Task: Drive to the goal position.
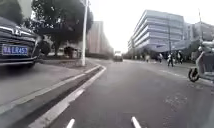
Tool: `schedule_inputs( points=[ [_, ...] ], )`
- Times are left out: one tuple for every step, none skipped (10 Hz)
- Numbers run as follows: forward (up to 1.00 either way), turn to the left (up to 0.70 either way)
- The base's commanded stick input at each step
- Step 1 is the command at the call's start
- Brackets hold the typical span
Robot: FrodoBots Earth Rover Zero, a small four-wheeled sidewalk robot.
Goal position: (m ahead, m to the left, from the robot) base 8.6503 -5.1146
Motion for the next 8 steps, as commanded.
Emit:
schedule_inputs(
  points=[
    [0.70,-0.14],
    [0.70,-0.14],
    [0.70,-0.14],
    [0.70,-0.14],
    [0.70,-0.14],
    [0.70,-0.14],
    [0.70,-0.14],
    [0.70,-0.14]
  ],
)
